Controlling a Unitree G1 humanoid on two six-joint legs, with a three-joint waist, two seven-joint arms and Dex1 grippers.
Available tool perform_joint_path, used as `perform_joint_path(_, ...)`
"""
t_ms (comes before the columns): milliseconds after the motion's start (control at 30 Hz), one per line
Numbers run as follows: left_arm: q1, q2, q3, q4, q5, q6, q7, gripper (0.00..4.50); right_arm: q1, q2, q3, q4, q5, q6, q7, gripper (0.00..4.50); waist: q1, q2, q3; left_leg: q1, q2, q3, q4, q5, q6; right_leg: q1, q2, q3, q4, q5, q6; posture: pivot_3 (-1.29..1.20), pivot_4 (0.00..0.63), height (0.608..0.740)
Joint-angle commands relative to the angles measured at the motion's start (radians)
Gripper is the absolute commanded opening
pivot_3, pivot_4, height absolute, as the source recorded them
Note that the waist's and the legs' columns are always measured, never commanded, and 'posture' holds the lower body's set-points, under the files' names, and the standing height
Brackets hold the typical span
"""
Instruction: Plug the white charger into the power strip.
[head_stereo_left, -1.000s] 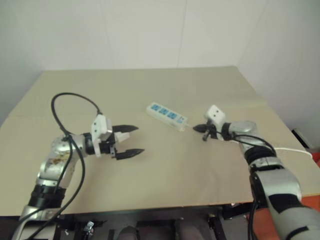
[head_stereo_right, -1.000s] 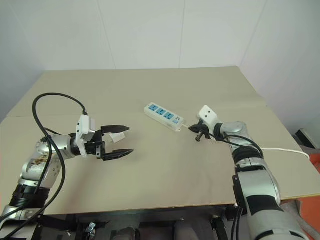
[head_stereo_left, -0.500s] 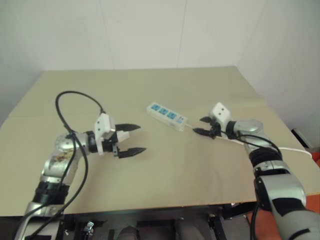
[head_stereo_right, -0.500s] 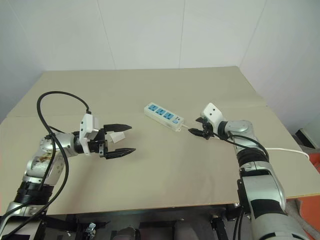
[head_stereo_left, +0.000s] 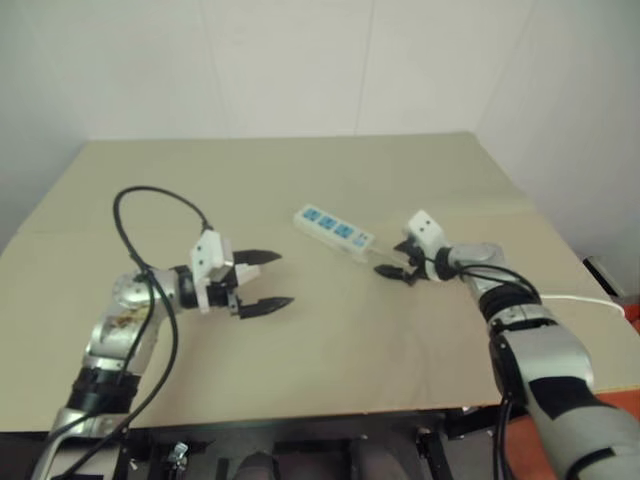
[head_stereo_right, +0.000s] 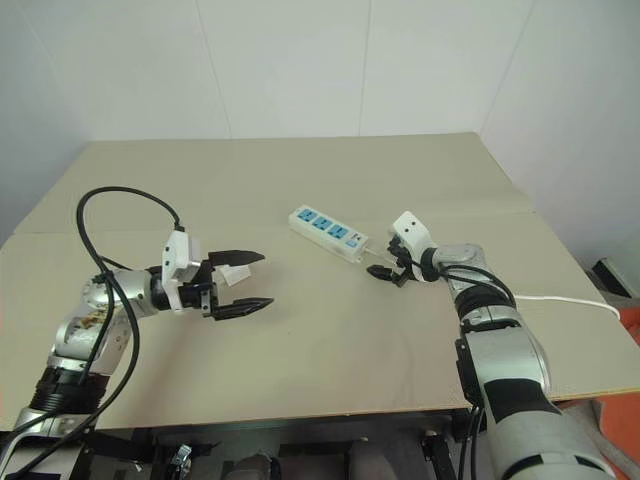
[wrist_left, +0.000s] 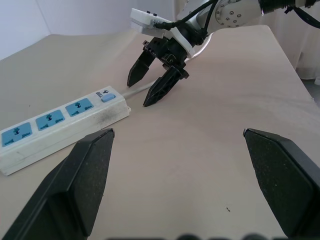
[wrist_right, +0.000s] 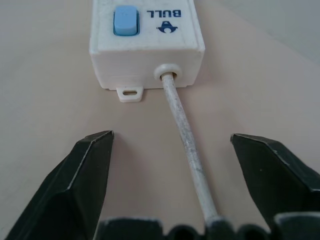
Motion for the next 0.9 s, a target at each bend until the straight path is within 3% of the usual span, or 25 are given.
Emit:
perform_joint_path(33, 0.011, 0.007, 0.009, -0.039, 0.001, -0.009, 0.01, 4.5, -0.03, 0.005, 0.001, -0.004, -0.007, 0.003, 0.0, 3.13, 0.0, 0.0, 0.0, 0.0, 0.0, 0.0, 0.0, 0.0, 0.0, 0.0, 0.0, 0.0, 0.0, 0.0, 0.0, 0.0, 0.15, 0.74)
perform_joint_path(200, 0.022, 0.004, 0.008, -0.053, -0.002, -0.005, 0.018, 4.5, -0.026, 0.012, 0.01, -0.002, -0.019, 0.019, 0.005, 1.26, -0.003, 0.0, 0.0, 0.0, 0.0, 0.0, 0.0, 0.0, 0.0, 0.0, 0.0, 0.0, 0.0, 0.0, 0.0, 0.0, 0.15, 0.74)
perform_joint_path(333, 0.02, 0.001, 0.002, -0.053, -0.003, -0.004, 0.017, 4.5, -0.015, 0.013, 0.01, -0.01, -0.022, 0.009, 0.015, 0.02, -0.005, 0.0, 0.0, 0.001, 0.0, 0.0, 0.0, 0.0, 0.0, 0.0, 0.0, 0.0, 0.0, 0.0, 0.0, 0.0, 0.15, 0.74)
perform_joint_path(533, 0.011, 0.009, 0.006, -0.051, -0.006, -0.001, 0.013, 4.5, 0.066, -0.024, 0.005, -0.16, 0.008, -0.003, 0.093, 0.02, -0.011, 0.0, 0.0, 0.0, 0.0, 0.0, 0.0, 0.0, 0.0, 0.0, 0.0, 0.0, 0.0, 0.0, 0.0, 0.0, 0.15, 0.74)
perform_joint_path(767, -0.007, 0.039, 0.019, -0.028, 0.002, -0.007, 0.003, 4.5, 0.505, -0.139, -0.084, -0.867, 0.15, 0.214, 0.132, 0.02, 0.015, 0.0, 0.0, -0.001, 0.0, -0.003, 0.0, 0.0, 0.0, 0.0, -0.001, -0.002, 0.0, 0.0, 0.001, 0.0, 0.15, 0.74)
perform_joint_path(900, -0.019, 0.05, 0.017, -0.009, 0.005, -0.015, -0.008, 4.5, 0.704, -0.207, -0.128, -1.148, 0.19, 0.335, 0.097, 0.02, 0.026, 0.0, 0.0, -0.001, -0.001, -0.002, 0.001, 0.0, 0.0, 0.001, -0.001, -0.002, 0.0, -0.001, 0.003, 0.0, 0.15, 0.74)
